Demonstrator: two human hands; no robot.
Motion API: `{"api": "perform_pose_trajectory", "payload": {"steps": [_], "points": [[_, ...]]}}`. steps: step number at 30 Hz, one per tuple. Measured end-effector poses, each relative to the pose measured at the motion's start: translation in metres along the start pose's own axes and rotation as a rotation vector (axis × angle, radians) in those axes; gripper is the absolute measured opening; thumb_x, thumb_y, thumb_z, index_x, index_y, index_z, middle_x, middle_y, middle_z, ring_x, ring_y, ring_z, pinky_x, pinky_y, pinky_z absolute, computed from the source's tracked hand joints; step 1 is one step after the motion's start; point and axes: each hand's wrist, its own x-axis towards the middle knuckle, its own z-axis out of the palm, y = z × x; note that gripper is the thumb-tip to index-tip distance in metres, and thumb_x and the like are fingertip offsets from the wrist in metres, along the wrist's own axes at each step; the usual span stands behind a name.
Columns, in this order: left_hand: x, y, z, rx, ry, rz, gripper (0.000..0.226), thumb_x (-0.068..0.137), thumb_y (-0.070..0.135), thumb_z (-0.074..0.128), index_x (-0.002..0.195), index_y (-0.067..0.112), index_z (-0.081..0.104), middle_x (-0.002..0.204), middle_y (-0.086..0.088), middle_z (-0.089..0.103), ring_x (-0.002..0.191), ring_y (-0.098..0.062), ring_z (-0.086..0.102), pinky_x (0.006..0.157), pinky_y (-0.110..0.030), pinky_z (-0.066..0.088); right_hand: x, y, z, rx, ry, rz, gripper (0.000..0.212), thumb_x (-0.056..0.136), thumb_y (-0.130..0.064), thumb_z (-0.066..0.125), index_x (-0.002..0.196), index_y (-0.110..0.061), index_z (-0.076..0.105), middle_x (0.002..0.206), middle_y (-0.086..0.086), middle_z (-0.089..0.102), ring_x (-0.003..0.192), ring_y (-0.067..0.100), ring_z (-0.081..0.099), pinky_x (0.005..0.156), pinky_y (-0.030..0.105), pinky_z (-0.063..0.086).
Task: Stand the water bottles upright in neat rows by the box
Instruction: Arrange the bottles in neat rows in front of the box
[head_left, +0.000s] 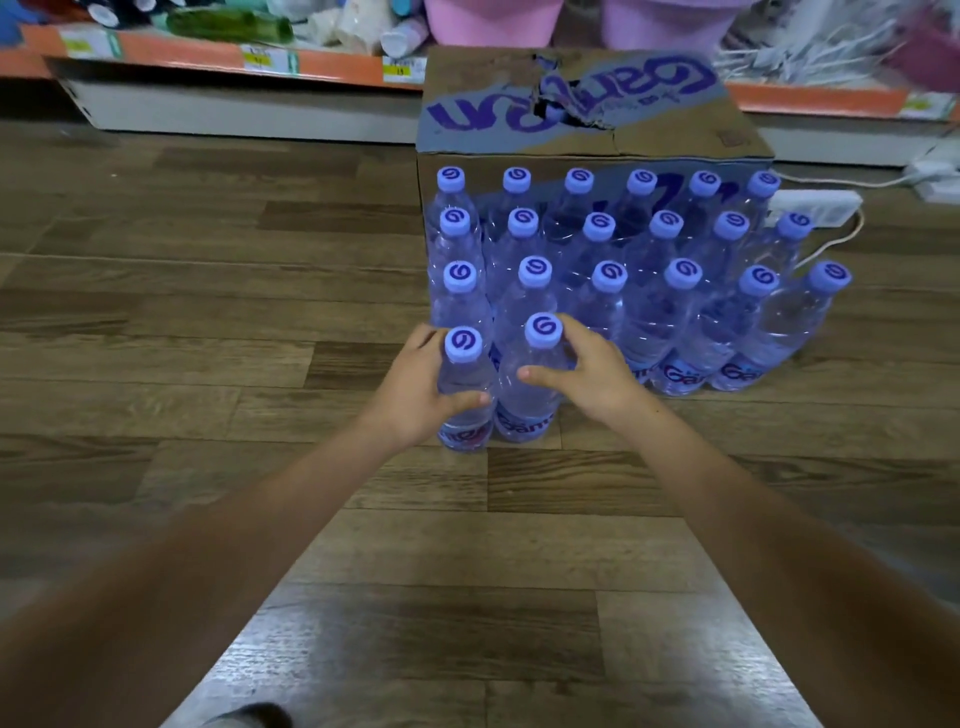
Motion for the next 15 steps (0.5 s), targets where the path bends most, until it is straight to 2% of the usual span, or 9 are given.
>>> {"api": "perform_pose_trajectory", "payload": {"steps": [2, 4, 5, 8, 12, 15], "points": [[0.0031, -0.0012, -0.0004, -0.019, 0.025, -0.024, 0.064, 0.069, 0.016, 0.079, 0.125, 0.010, 0.051, 0.111, 0.002, 0.039, 0.103, -0.005, 0.038, 0.088, -0.005, 0.023, 0.0031, 0.0011, -0.0013, -0.011, -0.026, -0.004, 0.045, 0.079, -0.015, 0.073, 0.119, -0.017, 0.054, 0.110, -0.009, 0.058, 0.106, 0.009, 0.052, 0.089, 0.019, 0.042], [0.0058, -0.0017, -0.0012, -0.020, 0.002, -0.025, 0.064, 0.069, 0.017, 0.079, 0.126, 0.010, 0.050, 0.112, 0.001, 0.039, 0.105, -0.005, 0.037, 0.088, -0.005, 0.023, 0.0031, 0.0014, -0.0013, -0.005, -0.029, -0.022, 0.044, 0.079, -0.014, 0.072, 0.119, -0.017, 0.054, 0.111, -0.010, 0.057, 0.105, 0.006, 0.051, 0.081, 0.004, 0.040], [0.0068, -0.0018, -0.0018, -0.011, -0.017, -0.019, 0.064, 0.069, 0.017, 0.079, 0.126, 0.010, 0.050, 0.112, 0.001, 0.039, 0.105, -0.005, 0.037, 0.089, -0.005, 0.022, 0.0030, 0.0016, -0.0012, -0.009, -0.031, -0.031, 0.045, 0.079, -0.014, 0.072, 0.119, -0.018, 0.053, 0.111, -0.010, 0.056, 0.106, 0.006, 0.051, 0.080, 0.001, 0.039], [0.0075, -0.0033, -0.0030, -0.003, -0.035, -0.007, 0.065, 0.069, 0.017, 0.079, 0.126, 0.010, 0.049, 0.111, 0.003, 0.038, 0.105, -0.005, 0.037, 0.088, -0.005, 0.024, 0.0029, 0.0037, -0.0014, -0.045, -0.034, -0.021, 0.049, 0.079, -0.017, 0.072, 0.123, -0.017, 0.052, 0.114, -0.010, 0.055, 0.111, 0.008, 0.050, 0.088, 0.015, 0.037], [0.0075, -0.0075, -0.0022, 0.012, -0.023, 0.003, 0.065, 0.067, 0.021, 0.080, 0.124, 0.011, 0.051, 0.109, 0.005, 0.040, 0.105, -0.003, 0.039, 0.089, -0.010, 0.028, 0.0008, 0.0048, -0.0048, -0.083, -0.064, 0.029, 0.055, 0.080, -0.026, 0.072, 0.129, -0.024, 0.047, 0.123, -0.008, 0.057, 0.118, 0.012, 0.049, 0.095, 0.022, 0.038], [0.0067, -0.0064, -0.0013, -0.010, 0.015, -0.039, 0.062, 0.064, 0.020, 0.083, 0.118, 0.010, 0.054, 0.107, 0.006, 0.042, 0.102, -0.006, 0.043, 0.086, -0.012, 0.030, -0.0001, 0.0004, -0.0100, 0.001, -0.121, 0.114, 0.058, 0.078, -0.029, 0.073, 0.130, -0.029, 0.046, 0.119, -0.017, 0.055, 0.111, 0.004, 0.049, 0.089, 0.014, 0.037]]}}
